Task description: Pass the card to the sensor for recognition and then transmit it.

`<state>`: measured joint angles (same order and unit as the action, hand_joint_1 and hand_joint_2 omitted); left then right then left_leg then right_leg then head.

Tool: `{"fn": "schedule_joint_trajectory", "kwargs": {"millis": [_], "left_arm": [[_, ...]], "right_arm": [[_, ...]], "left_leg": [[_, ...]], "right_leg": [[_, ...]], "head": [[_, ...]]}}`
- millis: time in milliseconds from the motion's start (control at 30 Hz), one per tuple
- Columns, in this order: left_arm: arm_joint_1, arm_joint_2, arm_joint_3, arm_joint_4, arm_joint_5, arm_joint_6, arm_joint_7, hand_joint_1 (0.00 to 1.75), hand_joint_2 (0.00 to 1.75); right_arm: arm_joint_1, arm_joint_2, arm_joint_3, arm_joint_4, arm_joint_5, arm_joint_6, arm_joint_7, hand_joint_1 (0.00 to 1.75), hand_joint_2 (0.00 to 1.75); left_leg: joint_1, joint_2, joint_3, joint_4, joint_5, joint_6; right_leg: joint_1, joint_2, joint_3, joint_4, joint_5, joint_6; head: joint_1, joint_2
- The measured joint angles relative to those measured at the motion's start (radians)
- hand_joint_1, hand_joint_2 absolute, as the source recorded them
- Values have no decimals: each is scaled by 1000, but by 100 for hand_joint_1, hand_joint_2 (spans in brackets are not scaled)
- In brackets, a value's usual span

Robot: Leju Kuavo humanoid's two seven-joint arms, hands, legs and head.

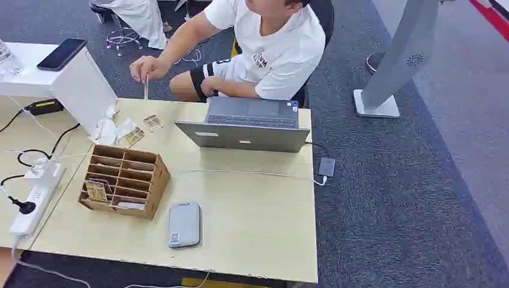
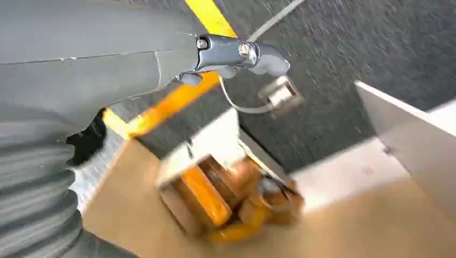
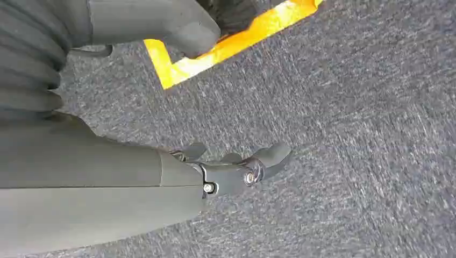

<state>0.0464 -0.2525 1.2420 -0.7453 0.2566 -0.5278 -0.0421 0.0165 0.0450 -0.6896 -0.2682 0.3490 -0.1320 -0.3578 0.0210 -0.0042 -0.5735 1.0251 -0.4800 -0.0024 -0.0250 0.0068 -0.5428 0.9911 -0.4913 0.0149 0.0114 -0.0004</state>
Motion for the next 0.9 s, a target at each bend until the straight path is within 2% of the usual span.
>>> {"fn": "schedule_joint_trajectory", "kwargs": {"millis": [267,367,633,767,900], "left_arm": [[-3,-21,71,-131,195,-134,131,0,175],[29,-29,61,-205,261,-151,144,0,175],[129,-42,-40,-393,344,-144,68,0,175],[175,-49,-103,-520,379,-165,26,0,175],[191,-54,-146,-628,335,-189,-32,0,175]], "right_arm": [[-6,11,-44,8,38,-29,-3,0,175],[-7,16,-58,10,52,-39,-2,0,175],[-10,27,-83,18,86,-64,8,0,175],[-11,32,-92,19,110,-75,17,0,175],[-12,35,-93,20,139,-81,22,0,175]], "left_leg": [[0,0,0,0,0,0],[0,0,1,0,0,0],[0,0,0,0,0,0],[0,0,0,0,0,0],[0,0,1,0,1,0]], "right_leg": [[0,0,0,0,0,0],[0,1,0,0,0,0],[0,0,0,0,0,0],[0,0,-2,0,0,0],[0,0,-2,1,0,0]], "head": [[0,0],[0,0],[0,0],[-1,0],[0,0]]}}
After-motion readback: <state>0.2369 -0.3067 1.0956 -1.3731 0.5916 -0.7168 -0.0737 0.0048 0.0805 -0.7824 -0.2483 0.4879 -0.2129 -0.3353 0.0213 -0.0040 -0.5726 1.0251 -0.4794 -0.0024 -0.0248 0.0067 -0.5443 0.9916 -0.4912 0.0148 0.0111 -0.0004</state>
